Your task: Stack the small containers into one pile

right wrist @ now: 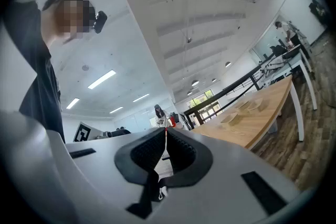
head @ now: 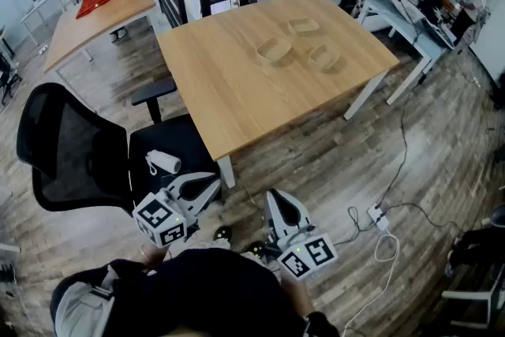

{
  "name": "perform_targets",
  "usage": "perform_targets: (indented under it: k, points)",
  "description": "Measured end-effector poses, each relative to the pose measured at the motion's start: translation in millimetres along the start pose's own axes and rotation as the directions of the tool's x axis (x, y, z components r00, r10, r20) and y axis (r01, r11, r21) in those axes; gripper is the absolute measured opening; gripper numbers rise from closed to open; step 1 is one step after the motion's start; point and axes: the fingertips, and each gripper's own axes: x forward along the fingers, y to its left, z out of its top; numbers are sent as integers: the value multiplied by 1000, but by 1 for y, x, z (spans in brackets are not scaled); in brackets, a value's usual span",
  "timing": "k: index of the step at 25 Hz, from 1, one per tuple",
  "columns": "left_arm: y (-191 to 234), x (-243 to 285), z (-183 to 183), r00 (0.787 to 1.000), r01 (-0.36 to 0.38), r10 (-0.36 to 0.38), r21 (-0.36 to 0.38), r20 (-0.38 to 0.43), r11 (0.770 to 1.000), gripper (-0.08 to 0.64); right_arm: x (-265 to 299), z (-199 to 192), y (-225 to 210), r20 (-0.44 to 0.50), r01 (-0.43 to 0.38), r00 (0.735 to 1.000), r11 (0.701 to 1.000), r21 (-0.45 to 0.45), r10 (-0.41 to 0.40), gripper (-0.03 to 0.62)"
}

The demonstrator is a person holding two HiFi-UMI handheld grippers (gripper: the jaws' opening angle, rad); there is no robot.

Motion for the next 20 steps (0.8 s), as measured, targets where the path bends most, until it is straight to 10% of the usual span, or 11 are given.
perform_targets:
  k: [20]
  points:
    - [-41, 19, -17, 998, -55, 56, 29, -37, 998, 26, -42, -3, -24, 28, -63, 998, 997, 42, 62, 28]
